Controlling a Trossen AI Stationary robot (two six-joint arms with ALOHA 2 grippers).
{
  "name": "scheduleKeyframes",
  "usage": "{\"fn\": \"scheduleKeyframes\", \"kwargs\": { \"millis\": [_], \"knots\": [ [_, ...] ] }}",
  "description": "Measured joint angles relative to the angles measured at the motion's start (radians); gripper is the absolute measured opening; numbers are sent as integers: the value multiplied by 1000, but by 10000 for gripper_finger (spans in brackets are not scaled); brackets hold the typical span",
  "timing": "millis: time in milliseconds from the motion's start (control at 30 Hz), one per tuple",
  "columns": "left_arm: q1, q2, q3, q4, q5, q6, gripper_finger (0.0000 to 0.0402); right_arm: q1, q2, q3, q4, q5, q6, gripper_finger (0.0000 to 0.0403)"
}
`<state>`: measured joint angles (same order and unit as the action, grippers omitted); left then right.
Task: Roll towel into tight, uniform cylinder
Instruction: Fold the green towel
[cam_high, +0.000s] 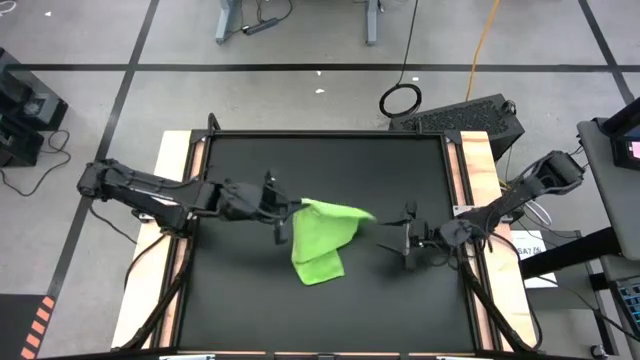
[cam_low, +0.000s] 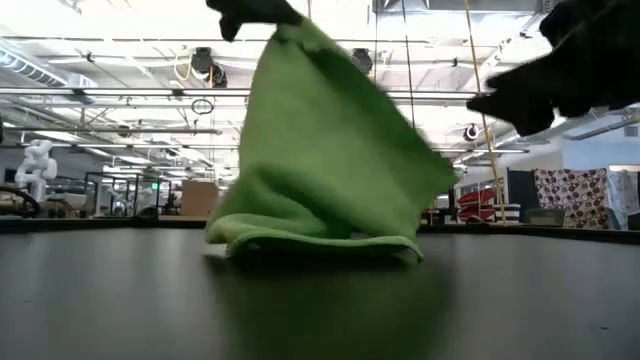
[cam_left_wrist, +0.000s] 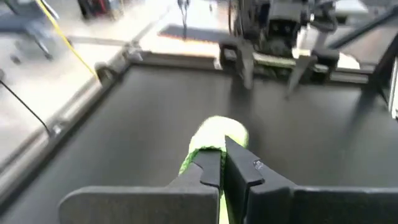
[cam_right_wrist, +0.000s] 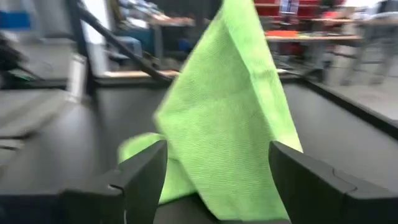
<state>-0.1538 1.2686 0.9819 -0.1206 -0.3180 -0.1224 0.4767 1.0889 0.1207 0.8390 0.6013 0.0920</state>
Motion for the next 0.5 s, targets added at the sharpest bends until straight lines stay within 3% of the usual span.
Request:
{"fn": "scheduleKeyframes", "kwargs": {
  "millis": [200,500],
  "knots": [
    [18,127,0,-26,64,-77,1,-20,177,0,32,186,-52,245],
    [17,185,-1,-31,65,-121,0,-139,416,93,32,178,-64,229]
  ]
}}
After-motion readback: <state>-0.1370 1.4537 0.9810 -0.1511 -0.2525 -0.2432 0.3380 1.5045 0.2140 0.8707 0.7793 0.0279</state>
